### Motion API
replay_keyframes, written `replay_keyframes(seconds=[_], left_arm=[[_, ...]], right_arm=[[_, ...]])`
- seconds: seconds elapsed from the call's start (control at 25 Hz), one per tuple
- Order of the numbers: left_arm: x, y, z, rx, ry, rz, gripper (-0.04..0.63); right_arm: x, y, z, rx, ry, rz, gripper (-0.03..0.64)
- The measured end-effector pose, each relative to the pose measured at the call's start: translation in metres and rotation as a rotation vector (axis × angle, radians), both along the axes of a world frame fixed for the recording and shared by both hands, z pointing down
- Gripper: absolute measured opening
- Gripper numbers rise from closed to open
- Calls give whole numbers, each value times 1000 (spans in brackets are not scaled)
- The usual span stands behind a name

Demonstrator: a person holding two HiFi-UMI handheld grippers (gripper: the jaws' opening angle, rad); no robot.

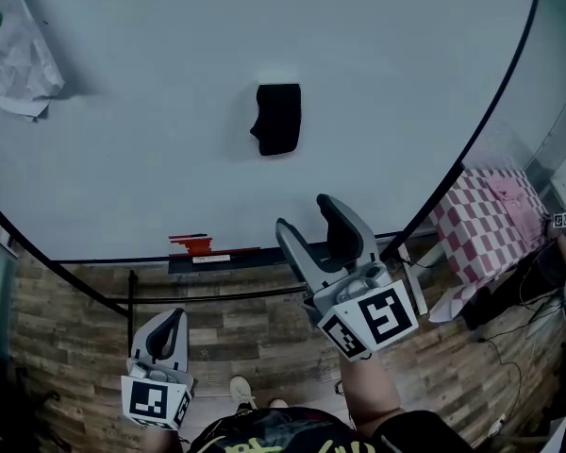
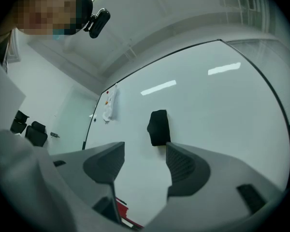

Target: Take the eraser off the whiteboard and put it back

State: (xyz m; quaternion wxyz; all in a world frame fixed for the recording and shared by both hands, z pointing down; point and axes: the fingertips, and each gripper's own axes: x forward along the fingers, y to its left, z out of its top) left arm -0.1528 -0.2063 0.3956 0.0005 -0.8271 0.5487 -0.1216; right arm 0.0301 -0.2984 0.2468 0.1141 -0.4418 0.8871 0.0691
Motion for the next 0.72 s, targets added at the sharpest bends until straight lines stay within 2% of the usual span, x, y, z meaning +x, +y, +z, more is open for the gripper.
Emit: replay_keyframes(seconds=[0.24, 0.4, 0.72], left_arm=[[12, 5, -4, 31, 12, 16, 6], [22, 10, -6, 36, 5, 34, 6], [32, 21, -11, 71, 4, 41, 6]], right_arm=[[3, 22, 18, -31, 30, -39, 265], [9, 36, 27, -44, 21, -52, 204], [17, 59, 48, -77, 31, -73, 133]])
